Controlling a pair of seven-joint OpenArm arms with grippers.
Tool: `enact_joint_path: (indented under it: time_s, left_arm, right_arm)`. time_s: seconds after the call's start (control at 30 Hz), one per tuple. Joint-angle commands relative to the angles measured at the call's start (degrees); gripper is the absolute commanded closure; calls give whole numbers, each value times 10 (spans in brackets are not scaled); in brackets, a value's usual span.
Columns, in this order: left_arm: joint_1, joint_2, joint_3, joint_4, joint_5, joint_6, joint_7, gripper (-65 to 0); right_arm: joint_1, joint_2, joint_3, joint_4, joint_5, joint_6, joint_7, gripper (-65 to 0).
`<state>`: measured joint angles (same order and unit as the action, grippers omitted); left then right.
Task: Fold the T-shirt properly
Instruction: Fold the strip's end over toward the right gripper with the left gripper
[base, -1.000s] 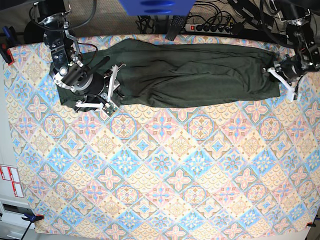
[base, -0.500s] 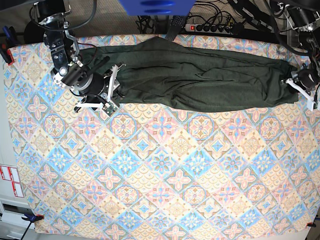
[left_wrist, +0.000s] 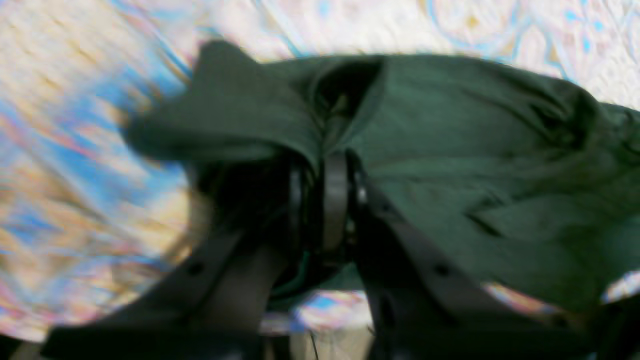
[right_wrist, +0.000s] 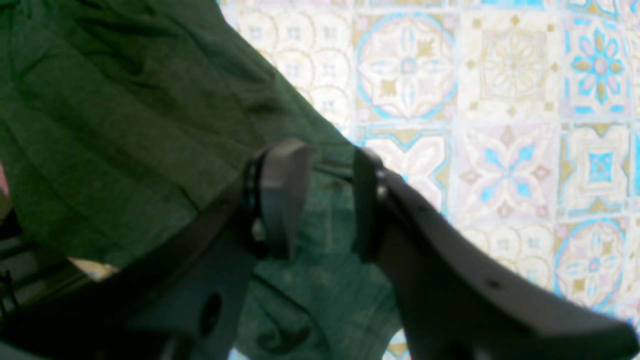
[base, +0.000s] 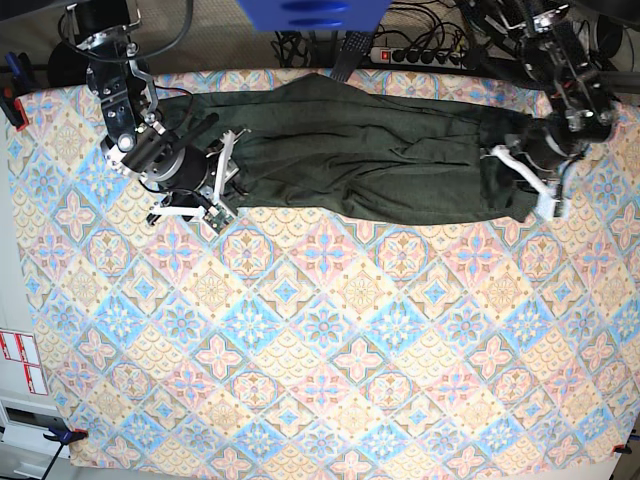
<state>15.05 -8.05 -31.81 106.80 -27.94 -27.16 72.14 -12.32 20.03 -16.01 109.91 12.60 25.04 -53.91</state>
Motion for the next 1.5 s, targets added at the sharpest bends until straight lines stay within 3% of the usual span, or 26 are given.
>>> enact_joint_path:
  time_s: [0.0, 0.07, 0.3, 0.63, 0.87, 0.93, 1.03, 1.2, 1.3, 1.47]
  left_arm:
    - [-9, 8, 21, 9, -10, -3, -2, 0]
    - [-9, 26, 48, 9, -10, -1, -4, 0]
    - [-22, 73, 98, 7, -9, 53, -4, 0]
    - [-21, 76, 174, -17, -11, 63, 0, -23]
    - [-6, 70, 179, -21, -14, 62, 3, -31]
    - [-9, 56, 180, -21, -18, 58, 29, -74]
    - [-15, 48, 179, -14, -50, 58, 61, -216]
    - [-23, 0, 170, 1, -112, 59, 61, -460]
    - [-23, -22, 151, 2, -126, 59, 61, -512]
    - [-19, -48, 130, 0, -121, 59, 64, -491]
  right_arm:
    - [7, 5, 4, 13, 5, -1, 10, -192]
    - [7, 5, 4, 13, 5, -1, 10, -192]
    - [7, 5, 4, 13, 5, -1, 11, -192]
    - [8, 5, 4, 13, 5, -1, 11, -192]
    - [8, 5, 5, 13, 5, -1, 11, -192]
    - [10, 5, 5, 13, 5, -1, 11, -192]
    - [12, 5, 5, 13, 5, -1, 11, -192]
    - [12, 5, 5, 13, 5, -1, 11, -192]
    - [12, 5, 5, 13, 5, -1, 11, -192]
    - [12, 5, 5, 12, 5, -1, 11, -192]
